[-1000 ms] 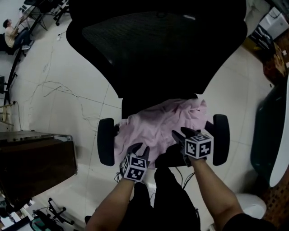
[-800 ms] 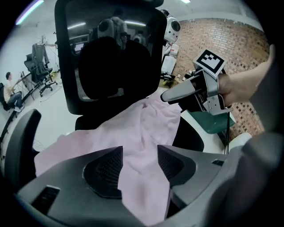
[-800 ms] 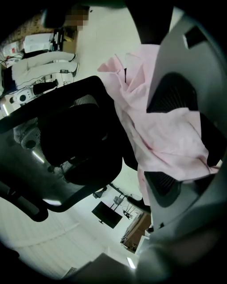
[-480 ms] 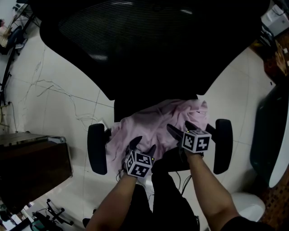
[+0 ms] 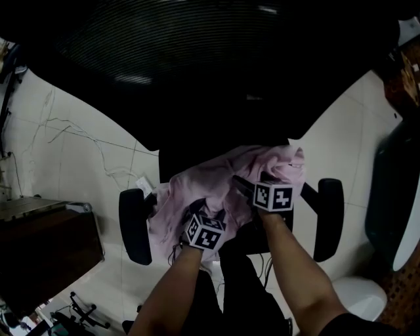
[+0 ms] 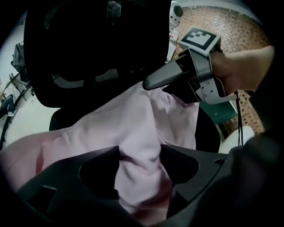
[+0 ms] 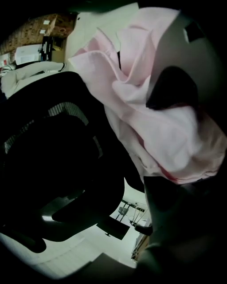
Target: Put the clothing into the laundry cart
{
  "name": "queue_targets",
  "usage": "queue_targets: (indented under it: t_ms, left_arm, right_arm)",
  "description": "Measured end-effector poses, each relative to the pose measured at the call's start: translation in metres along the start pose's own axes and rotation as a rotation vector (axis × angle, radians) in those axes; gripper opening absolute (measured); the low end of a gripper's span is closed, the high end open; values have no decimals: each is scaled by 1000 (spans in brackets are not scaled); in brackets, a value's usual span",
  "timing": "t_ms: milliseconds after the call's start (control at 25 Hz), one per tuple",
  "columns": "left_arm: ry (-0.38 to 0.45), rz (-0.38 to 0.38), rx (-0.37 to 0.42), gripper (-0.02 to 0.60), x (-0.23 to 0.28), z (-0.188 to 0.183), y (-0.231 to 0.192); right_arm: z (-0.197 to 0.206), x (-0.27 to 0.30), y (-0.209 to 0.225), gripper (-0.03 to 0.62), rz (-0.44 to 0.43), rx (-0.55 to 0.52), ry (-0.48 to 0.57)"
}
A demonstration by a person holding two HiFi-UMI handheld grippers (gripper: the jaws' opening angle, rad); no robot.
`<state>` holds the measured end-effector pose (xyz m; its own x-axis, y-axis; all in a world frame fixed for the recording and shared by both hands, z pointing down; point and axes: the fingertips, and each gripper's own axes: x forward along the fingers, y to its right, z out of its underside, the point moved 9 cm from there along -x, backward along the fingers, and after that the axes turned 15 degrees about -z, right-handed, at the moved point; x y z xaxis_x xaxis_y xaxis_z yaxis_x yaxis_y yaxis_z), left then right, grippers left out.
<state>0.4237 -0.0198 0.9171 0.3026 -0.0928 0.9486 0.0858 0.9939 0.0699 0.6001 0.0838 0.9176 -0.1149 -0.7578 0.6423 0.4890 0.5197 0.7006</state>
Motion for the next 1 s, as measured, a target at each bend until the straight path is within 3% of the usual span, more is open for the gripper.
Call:
queue_targets:
  t_ms: [200,280,320,360,480,640,1000]
  left_arm:
    - [-53,-59,102,290,20,10,18]
    - [-57,-75,113,238,16,8,19]
    - [-54,-78,107,203,13,8,19]
    - [-42,-80,91,146,9,8,17]
    - [46,-105,22,107,-14,3,7]
    - [154,-150,-41,103,-50,-1,-4]
    - [352,-198,-45,101,-145,-27,-12]
  right_arm:
    - [12,24,0,519,96,-95,-96]
    - [17,30,-4,328,80,-134,-159]
    - [18,31,-8,169,39,-133,-161]
    - [18,30,-14,82,-10,-138,-132]
    - [8,13,-49,69,-98,-268,18]
    - [-4,-23,-101,67,-125,-393,142]
    - [-27,-103,-187,67,-166,-536,302]
